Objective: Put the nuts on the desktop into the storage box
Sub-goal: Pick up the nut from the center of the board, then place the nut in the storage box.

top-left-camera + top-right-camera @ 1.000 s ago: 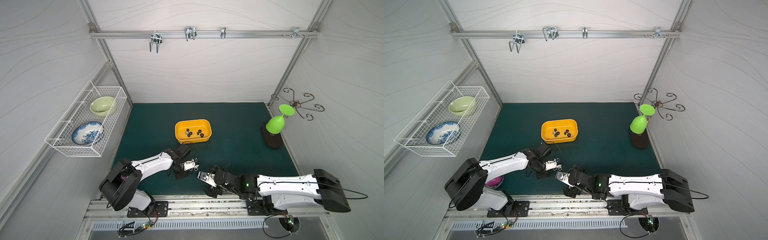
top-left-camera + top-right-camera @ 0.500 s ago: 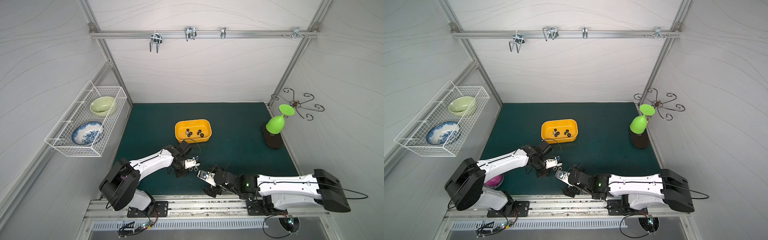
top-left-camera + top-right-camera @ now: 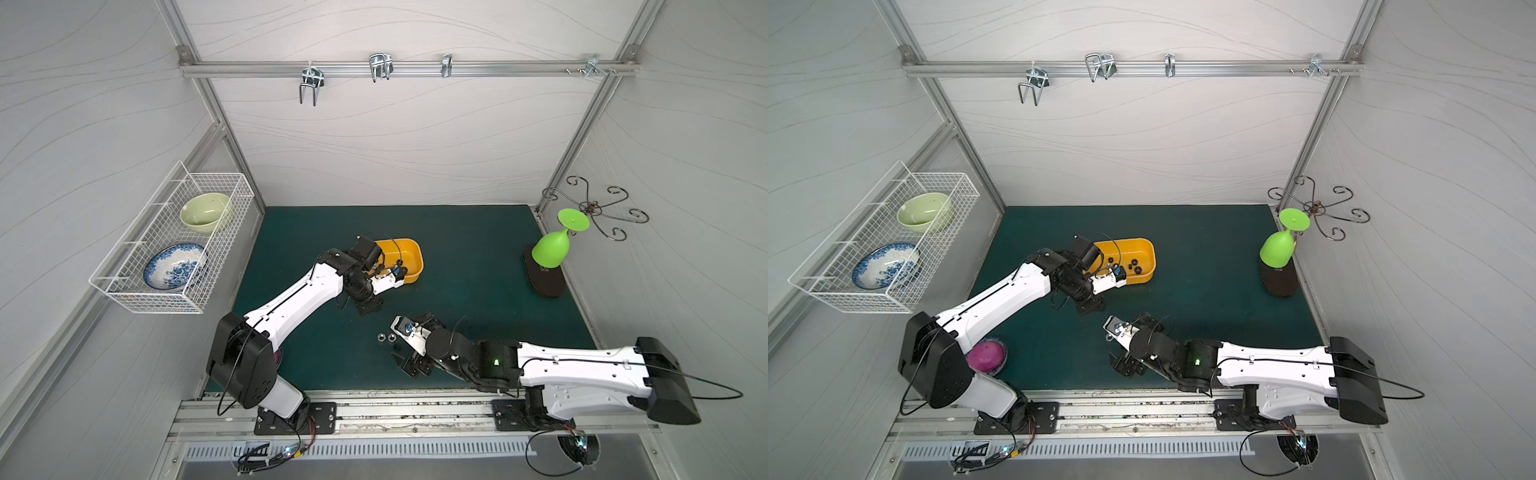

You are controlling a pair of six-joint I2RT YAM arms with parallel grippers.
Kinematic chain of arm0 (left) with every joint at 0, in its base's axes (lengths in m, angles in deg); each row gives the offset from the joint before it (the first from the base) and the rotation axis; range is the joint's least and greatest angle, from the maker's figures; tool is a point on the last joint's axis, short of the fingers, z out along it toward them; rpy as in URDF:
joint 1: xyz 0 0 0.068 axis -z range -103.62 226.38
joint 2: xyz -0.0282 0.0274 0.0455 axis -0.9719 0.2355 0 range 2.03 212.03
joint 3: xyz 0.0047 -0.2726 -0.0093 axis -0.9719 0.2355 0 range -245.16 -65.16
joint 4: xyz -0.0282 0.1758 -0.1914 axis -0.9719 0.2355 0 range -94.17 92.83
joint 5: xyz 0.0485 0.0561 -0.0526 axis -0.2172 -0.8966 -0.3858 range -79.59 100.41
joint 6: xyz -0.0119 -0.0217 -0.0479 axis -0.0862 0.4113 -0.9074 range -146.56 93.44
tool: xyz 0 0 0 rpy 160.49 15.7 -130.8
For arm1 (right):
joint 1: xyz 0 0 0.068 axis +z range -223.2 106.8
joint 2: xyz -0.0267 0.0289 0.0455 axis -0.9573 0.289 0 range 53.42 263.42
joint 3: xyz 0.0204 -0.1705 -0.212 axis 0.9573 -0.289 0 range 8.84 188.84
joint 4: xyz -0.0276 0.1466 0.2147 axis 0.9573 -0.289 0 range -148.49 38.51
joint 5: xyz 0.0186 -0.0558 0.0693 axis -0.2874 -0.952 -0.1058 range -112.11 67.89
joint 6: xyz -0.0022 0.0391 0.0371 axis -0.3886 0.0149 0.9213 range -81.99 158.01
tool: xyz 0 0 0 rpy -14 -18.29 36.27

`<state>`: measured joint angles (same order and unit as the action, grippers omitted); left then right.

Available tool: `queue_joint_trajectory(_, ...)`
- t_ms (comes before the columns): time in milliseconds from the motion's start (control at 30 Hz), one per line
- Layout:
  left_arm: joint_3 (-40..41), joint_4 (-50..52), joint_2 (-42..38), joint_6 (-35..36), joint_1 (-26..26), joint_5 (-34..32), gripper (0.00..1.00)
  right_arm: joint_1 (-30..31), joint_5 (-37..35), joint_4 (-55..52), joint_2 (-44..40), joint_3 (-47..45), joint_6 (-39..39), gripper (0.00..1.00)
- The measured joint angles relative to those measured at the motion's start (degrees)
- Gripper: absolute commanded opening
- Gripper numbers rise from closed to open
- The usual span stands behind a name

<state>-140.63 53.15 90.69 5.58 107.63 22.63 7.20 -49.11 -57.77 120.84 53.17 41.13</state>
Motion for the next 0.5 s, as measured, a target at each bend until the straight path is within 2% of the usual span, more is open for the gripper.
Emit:
queue_joint_trajectory(200, -11.47, 5.03, 7.17, -1.36, -1.62, -0.83, 0.16, -4.15, -0.81, -0.22, 0.61, 1.51, 1.68, 0.99)
queue_joint_trajectory(500, -22.99, 7.91, 13.49, -2.19, -4.48, -1.97, 0.13, -9.88, -2.75, 0.39, 2.64, 5.66, 3.10, 0.99)
